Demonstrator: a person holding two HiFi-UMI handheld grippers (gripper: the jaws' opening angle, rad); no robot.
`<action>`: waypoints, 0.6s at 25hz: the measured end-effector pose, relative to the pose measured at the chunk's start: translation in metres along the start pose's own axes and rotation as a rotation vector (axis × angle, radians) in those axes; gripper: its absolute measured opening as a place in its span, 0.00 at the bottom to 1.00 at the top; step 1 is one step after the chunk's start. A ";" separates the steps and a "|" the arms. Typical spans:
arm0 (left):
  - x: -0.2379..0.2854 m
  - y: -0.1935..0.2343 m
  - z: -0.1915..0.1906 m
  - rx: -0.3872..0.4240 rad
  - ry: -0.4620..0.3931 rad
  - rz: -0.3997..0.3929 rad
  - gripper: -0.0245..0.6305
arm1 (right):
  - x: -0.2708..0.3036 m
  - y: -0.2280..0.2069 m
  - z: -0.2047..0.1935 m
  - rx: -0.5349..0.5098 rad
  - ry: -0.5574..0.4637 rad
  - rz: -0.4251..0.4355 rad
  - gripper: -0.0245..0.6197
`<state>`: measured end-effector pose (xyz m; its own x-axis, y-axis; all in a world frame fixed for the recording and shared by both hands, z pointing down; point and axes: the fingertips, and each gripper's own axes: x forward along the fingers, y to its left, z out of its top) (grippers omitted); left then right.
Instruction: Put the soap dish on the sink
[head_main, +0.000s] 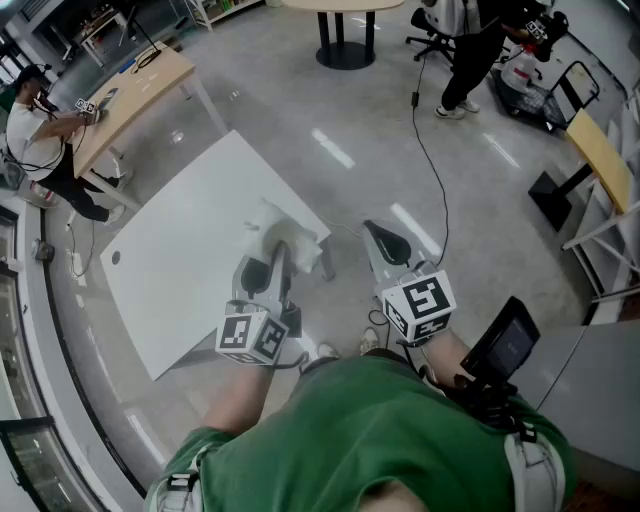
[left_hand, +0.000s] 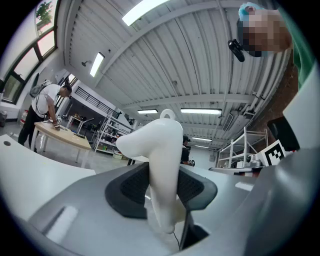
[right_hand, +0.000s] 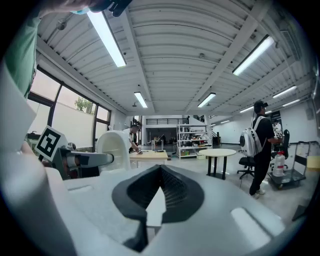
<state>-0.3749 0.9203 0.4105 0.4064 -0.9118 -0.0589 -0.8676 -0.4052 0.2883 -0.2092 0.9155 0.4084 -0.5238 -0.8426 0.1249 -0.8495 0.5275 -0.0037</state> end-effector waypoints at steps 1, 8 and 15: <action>0.002 -0.001 0.000 0.001 0.002 -0.003 0.27 | 0.001 -0.001 0.000 0.001 0.000 0.000 0.04; 0.012 -0.008 -0.001 0.003 0.008 -0.020 0.27 | 0.001 -0.008 0.000 0.010 -0.002 -0.013 0.04; 0.025 -0.014 -0.007 0.004 0.020 -0.026 0.27 | 0.001 -0.021 -0.004 0.016 -0.007 -0.018 0.04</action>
<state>-0.3504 0.9042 0.4119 0.4342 -0.8996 -0.0469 -0.8579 -0.4288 0.2830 -0.1920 0.9041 0.4125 -0.5084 -0.8530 0.1183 -0.8599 0.5101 -0.0172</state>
